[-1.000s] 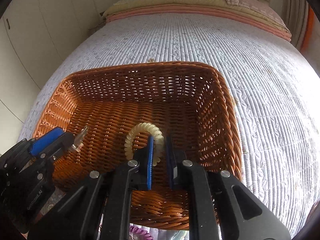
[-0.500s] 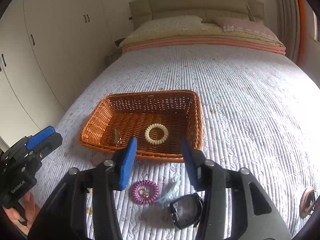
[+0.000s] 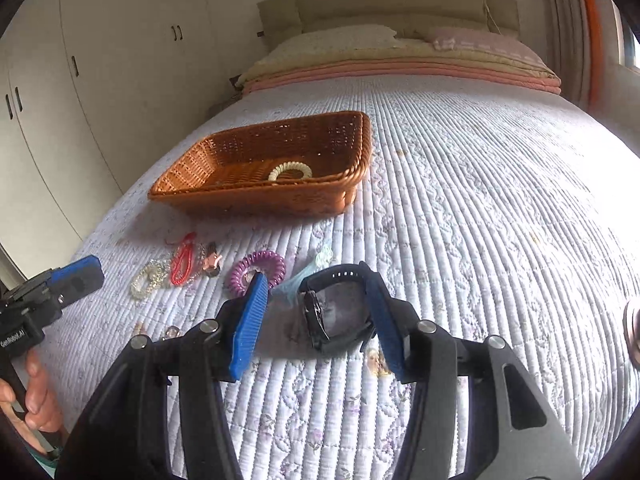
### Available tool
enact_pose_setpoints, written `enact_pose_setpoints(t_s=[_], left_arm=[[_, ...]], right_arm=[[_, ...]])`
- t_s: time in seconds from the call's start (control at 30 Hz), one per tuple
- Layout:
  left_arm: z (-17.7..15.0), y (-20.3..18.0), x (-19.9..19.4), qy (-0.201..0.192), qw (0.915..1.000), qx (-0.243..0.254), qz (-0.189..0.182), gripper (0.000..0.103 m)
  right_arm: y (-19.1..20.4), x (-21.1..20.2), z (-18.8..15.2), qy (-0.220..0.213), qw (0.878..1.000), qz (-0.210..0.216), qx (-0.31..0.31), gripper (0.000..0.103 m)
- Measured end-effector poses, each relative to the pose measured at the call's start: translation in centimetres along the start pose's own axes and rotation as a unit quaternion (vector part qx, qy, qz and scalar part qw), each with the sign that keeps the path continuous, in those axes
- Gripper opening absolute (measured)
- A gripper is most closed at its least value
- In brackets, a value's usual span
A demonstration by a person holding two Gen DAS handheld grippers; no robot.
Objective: Organize jewelry
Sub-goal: 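Grasp the small ring with the left gripper while the right gripper grasps the black watch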
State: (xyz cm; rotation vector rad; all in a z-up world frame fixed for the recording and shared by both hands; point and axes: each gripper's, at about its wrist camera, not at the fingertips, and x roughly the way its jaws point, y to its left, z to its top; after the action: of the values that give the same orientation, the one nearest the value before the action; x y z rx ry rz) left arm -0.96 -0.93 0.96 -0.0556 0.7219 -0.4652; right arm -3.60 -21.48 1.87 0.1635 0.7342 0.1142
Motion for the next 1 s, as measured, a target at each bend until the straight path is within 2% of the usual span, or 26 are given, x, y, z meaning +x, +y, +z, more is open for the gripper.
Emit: enact_pose_setpoints(t_s=[0.07,0.13,0.23,0.53,1.0], left_arm=[[-1.3,0.0,1.7,0.026,0.9996,0.007,0.0,0.044],[-2.4,0.1,3.3,0.052,0.9984,0.013,0.016,0.04],[-3.5,0.0,5.0,0.075,0.9967,0.018,0.024,0.036],[-3.7,-1.3,6.0,0.078,0.9947,0.053,0.041,0.036],[-4.2,-1.1,5.1,0.071,0.9953,0.061,0.024,0.036]], right_arm=[[0.0,1.0,-0.6,0.009,1.0,-0.006,-0.002,0.048],[0.0,1.8,-1.0,0.015,1.0,-0.011,-0.003,0.048],[-0.1,2.4,-1.2,0.015,1.0,-0.017,-0.007,0.048],[0.2,3.4,-1.3,0.017,0.999,-0.039,-0.017,0.048],[0.1,2.6,-1.6,0.016,1.0,-0.02,-0.013,0.048]])
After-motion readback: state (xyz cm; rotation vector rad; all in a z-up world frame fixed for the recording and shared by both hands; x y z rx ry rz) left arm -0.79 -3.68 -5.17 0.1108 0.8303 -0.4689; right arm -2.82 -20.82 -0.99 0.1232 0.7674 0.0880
